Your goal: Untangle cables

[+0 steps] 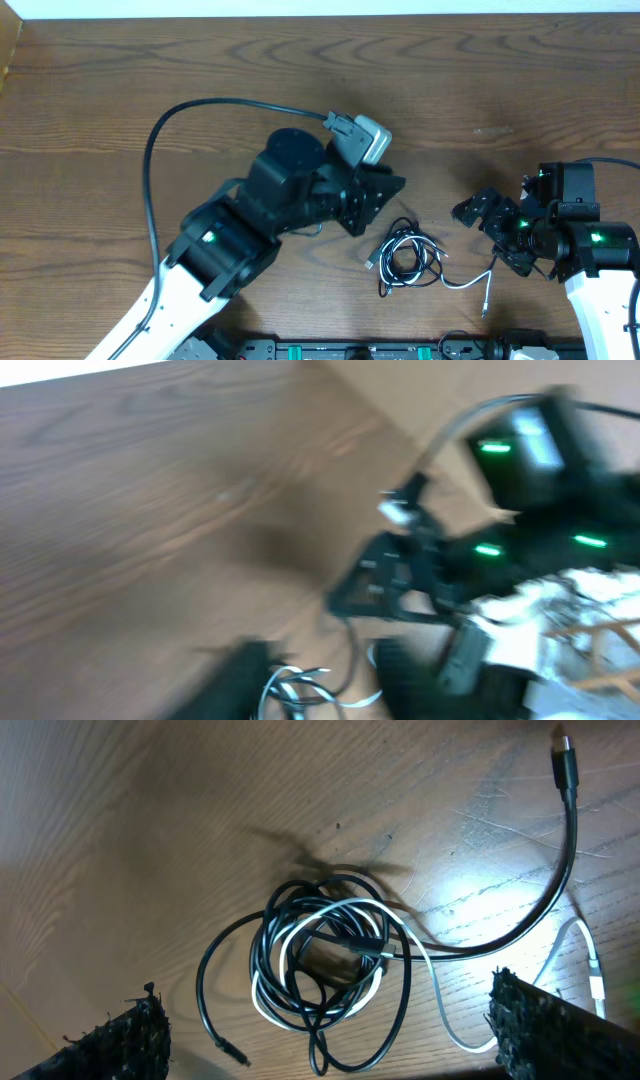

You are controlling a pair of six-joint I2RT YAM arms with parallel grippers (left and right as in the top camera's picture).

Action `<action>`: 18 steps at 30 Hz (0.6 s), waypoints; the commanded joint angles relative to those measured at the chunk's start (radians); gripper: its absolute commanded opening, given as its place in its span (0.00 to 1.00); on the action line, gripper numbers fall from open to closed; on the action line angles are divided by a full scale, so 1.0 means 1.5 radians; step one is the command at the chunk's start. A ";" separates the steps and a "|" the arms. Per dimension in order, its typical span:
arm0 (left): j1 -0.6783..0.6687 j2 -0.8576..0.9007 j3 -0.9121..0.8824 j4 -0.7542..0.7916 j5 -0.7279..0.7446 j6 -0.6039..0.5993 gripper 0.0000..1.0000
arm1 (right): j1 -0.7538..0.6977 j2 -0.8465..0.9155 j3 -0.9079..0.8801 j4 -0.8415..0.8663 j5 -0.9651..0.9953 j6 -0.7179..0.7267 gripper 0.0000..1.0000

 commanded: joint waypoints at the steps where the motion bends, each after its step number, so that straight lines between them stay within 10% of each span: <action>1: 0.000 0.056 0.002 -0.022 -0.078 0.007 0.85 | -0.003 -0.006 0.005 -0.001 0.005 0.001 0.99; 18: 0.000 0.348 0.002 -0.126 -0.079 -0.009 0.92 | -0.003 -0.006 0.005 -0.001 0.005 0.001 0.99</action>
